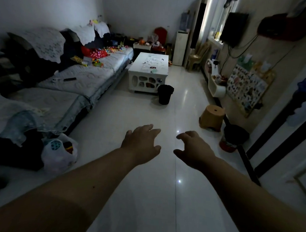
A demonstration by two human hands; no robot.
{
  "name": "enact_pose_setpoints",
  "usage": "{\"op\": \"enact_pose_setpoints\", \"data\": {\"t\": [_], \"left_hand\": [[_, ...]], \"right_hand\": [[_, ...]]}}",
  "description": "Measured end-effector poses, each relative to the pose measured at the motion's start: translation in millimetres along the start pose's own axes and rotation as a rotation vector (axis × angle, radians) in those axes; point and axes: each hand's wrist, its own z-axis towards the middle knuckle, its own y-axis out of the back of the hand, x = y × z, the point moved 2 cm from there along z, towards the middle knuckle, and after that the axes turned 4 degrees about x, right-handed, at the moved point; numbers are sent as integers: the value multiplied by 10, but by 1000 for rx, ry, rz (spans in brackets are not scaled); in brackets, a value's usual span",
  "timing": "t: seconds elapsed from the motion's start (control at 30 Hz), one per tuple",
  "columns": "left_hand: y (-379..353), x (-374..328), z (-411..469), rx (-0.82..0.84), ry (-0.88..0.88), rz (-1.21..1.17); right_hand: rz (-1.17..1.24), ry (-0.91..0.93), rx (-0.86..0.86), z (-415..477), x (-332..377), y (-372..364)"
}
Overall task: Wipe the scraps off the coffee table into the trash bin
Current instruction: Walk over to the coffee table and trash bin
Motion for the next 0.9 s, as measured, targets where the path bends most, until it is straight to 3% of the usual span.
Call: {"op": "enact_pose_setpoints", "data": {"t": [0.5, 0.9], "left_hand": [[494, 636, 3338, 75, -123, 67], [495, 835, 6049, 20, -156, 42]], "right_hand": [[65, -90, -13, 3056, -448, 416], [161, -125, 10, 5457, -1159, 740]]}}
